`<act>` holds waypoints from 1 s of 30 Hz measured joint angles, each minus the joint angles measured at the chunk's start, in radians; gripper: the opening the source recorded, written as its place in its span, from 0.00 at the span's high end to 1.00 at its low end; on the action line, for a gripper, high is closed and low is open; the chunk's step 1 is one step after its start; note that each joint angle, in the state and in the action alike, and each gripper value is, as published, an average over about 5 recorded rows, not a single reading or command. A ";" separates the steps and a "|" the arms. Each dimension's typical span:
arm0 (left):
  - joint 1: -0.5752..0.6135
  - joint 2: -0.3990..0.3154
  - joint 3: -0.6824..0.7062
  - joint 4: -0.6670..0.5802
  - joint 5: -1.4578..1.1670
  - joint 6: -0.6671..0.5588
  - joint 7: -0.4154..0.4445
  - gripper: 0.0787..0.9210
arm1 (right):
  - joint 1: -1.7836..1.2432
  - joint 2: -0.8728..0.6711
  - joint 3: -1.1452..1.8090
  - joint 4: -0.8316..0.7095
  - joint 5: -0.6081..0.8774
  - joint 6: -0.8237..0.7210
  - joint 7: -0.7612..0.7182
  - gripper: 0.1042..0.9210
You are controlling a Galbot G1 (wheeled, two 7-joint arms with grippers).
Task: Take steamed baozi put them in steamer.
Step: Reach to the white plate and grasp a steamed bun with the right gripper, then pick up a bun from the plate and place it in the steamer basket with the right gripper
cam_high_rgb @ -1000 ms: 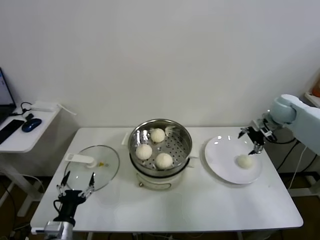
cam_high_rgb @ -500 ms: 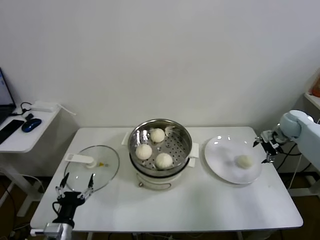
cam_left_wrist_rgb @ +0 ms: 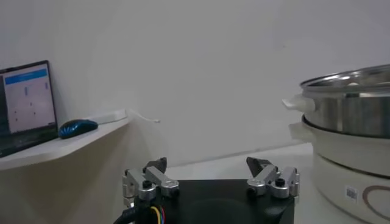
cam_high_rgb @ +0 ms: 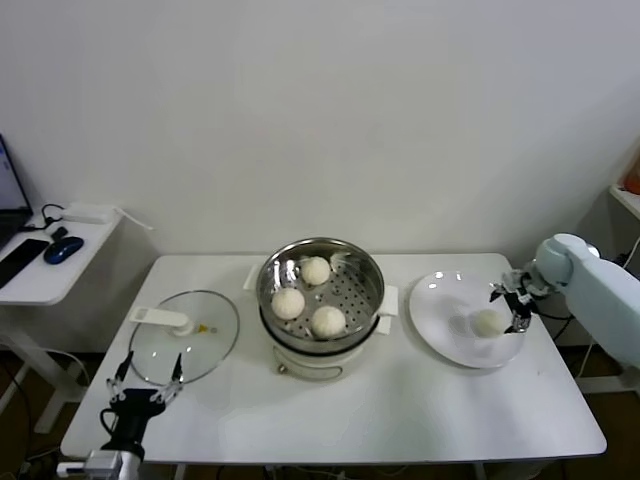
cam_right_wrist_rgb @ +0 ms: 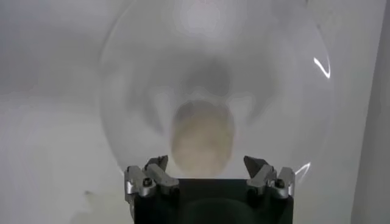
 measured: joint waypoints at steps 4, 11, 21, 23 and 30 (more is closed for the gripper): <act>-0.003 0.000 0.000 0.004 0.000 0.000 0.000 0.12 | -0.009 0.022 0.015 -0.022 -0.018 0.006 0.000 0.12; -0.009 0.003 -0.002 0.013 -0.001 0.000 0.000 0.12 | -0.023 0.050 0.035 -0.052 -0.057 0.019 0.000 0.12; -0.012 0.001 0.002 0.017 -0.002 0.000 -0.001 0.12 | -0.030 0.069 0.054 -0.075 -0.094 0.024 -0.004 0.14; -0.012 0.000 0.002 0.016 -0.002 0.001 -0.001 0.12 | -0.032 0.070 0.058 -0.077 -0.096 0.024 -0.005 0.18; -0.011 -0.002 0.002 0.014 -0.001 0.001 -0.001 0.12 | -0.036 0.072 0.064 -0.079 -0.103 0.027 -0.006 0.29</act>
